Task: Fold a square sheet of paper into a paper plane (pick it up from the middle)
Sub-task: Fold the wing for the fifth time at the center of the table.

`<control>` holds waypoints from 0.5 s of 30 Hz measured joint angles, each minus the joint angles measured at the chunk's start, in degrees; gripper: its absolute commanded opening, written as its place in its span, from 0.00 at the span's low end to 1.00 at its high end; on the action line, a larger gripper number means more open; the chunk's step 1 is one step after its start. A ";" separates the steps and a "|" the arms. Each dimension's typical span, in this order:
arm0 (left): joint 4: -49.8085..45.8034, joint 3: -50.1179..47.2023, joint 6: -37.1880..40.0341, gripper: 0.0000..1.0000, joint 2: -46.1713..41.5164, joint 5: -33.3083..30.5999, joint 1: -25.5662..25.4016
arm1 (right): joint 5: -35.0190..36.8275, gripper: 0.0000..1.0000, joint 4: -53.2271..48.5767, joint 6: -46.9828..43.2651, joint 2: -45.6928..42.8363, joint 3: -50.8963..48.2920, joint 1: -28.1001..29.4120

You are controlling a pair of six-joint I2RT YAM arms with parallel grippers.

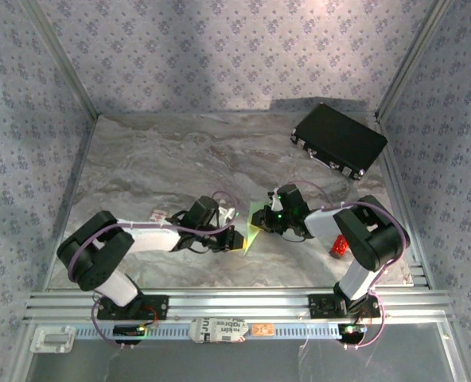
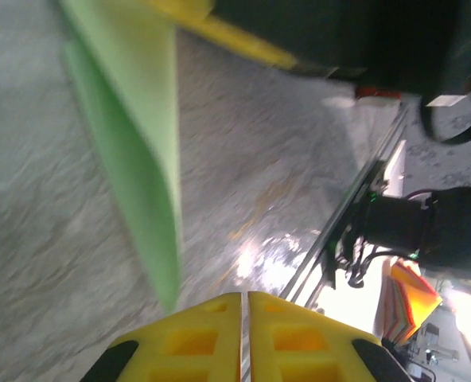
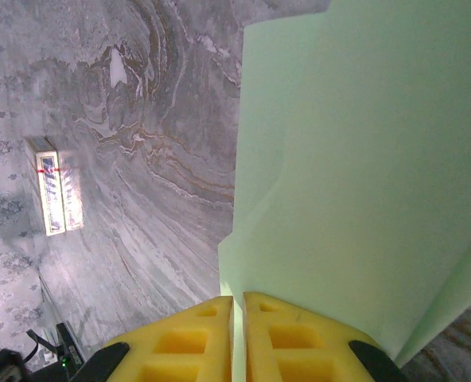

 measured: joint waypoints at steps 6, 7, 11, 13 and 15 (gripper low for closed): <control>3.34 4.70 -1.29 0.10 4.72 -0.02 0.00 | 0.17 0.13 0.07 0.07 0.00 0.00 0.00; 3.63 5.14 -1.46 0.10 5.68 -0.02 0.00 | 0.24 0.13 0.07 0.20 0.00 0.00 0.00; 3.91 6.93 -1.64 0.10 9.81 -0.28 0.00 | 0.31 0.13 0.11 0.24 0.00 0.00 0.00; 3.52 7.89 -1.55 0.09 11.30 -0.87 0.00 | 0.31 0.13 0.11 0.37 0.00 0.00 0.00; 3.34 8.48 -1.40 0.08 12.39 -1.79 0.00 | 0.31 0.13 0.22 0.39 0.00 -0.04 0.00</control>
